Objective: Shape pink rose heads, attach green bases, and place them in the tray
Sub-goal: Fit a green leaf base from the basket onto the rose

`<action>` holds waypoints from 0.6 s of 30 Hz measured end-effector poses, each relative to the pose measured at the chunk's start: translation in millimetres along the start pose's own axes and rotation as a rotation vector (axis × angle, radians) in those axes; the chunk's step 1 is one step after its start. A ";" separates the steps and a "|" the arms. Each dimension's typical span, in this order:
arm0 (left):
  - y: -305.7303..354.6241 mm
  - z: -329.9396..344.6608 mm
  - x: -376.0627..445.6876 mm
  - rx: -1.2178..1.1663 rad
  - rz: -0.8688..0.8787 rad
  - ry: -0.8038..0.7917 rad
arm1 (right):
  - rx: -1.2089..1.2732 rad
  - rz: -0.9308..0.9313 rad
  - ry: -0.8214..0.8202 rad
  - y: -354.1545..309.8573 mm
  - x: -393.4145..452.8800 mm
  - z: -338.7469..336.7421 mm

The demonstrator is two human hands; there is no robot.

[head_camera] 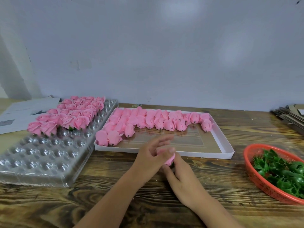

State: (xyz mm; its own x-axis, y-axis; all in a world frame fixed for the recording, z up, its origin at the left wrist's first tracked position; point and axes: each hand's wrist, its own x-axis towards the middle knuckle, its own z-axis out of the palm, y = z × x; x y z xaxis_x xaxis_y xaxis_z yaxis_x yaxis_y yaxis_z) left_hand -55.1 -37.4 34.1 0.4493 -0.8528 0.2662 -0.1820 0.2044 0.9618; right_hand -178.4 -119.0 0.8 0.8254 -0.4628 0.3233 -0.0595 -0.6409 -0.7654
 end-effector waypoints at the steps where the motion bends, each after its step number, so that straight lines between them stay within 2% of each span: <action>1: 0.9 -0.7 -0.4 -0.015 0.011 0.016 | -0.022 0.007 -0.019 0.2 0.0 0.4; 10: -4.3 0.9 -0.5 0.083 -0.032 -0.100 | 0.046 -0.022 0.035 -0.3 0.1 -0.2; 14: -6.3 2.2 0.5 0.091 -0.018 -0.147 | 0.075 -0.062 0.164 3.1 -0.5 -0.4; 18: -10.4 2.3 2.2 0.115 -0.005 -0.072 | 0.047 -0.014 0.285 6.5 0.7 -3.0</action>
State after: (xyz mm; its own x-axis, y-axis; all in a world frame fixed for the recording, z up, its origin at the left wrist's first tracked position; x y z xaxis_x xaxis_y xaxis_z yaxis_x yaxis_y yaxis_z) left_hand -54.2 -42.5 24.5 0.3870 -0.8870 0.2520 -0.2808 0.1470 0.9484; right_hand -179.9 -125.3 -2.3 0.6348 -0.6115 0.4723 -0.0176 -0.6226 -0.7824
